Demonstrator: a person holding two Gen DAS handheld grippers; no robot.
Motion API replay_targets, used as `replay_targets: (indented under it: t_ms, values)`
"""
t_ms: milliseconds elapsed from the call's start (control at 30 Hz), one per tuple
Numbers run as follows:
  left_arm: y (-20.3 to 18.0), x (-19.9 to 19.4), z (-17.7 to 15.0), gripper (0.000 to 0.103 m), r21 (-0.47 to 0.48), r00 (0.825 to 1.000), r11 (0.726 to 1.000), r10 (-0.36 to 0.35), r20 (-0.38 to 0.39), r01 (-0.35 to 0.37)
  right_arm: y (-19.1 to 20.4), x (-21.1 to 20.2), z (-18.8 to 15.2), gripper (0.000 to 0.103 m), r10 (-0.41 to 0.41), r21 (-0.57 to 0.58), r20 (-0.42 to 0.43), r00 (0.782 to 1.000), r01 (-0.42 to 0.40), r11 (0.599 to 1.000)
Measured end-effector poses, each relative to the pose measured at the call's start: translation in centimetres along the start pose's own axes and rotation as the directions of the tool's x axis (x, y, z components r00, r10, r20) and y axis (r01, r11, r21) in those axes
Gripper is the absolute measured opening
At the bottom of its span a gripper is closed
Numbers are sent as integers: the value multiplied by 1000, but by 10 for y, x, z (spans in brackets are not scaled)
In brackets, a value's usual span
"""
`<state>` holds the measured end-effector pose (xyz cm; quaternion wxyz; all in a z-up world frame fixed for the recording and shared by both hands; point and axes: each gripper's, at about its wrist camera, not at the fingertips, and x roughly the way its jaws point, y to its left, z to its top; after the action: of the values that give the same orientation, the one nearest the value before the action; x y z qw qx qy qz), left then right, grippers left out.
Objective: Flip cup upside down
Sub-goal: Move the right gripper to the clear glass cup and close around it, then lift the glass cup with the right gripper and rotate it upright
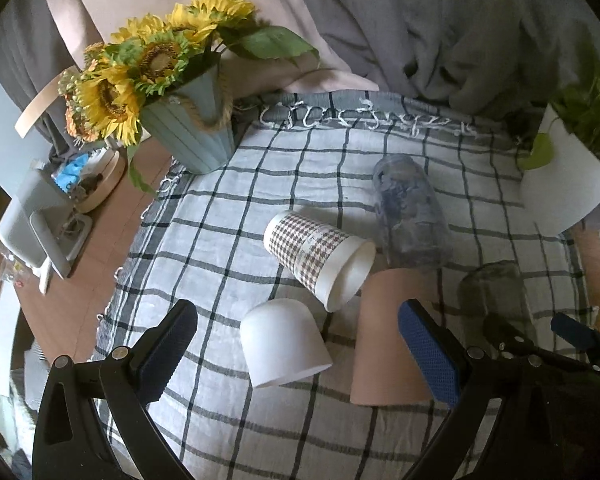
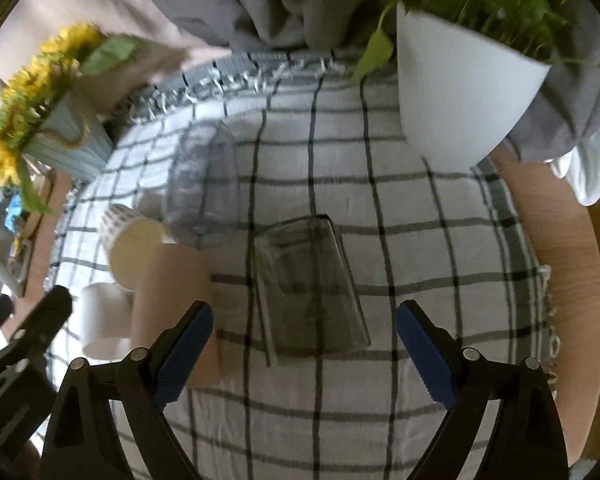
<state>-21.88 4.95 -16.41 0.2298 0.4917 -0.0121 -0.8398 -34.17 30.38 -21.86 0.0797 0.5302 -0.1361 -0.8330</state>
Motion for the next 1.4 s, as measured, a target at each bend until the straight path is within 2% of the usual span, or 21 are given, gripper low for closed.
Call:
replay_targets:
  t_ms: [233,400,500,567,733,1067,1267,1400]
  values:
    - [-9,17,1,102,22,998,998,62,-29,-61,-4,26,6,93,-11,-4,-46,999,11,1000]
    - [-12,24,1,102,36,996,996,80,-44,-78,-5,38,8,90,-12,-6,-69,998,12,1000]
    - [-12,26,1,102,37,995,996,84,-49,-82,-5,45,9,85,-9,-3,-81,997,8,1000]
    - [-12,26,1,102,41,995,996,86,-46,-84,-6,49,8,74,-8,6,-92,996,8,1000]
    - [-11,24,1,102,27,993,994,105,-44,-104,-7,47,6,72,-6,22,-76,997,7,1000]
    - [10,0,-6,102,28,999,999,47,-2,-47,-1,-10,-6,68,-60,68,50,997,56,996]
    - [38,-19,-19,102,33,1000,999,-9,10,9,16,-57,-30,68,-93,87,131,987,82,993]
    - [59,-26,-33,102,40,1000,999,-20,6,20,32,-82,-53,68,-117,92,169,979,102,990]
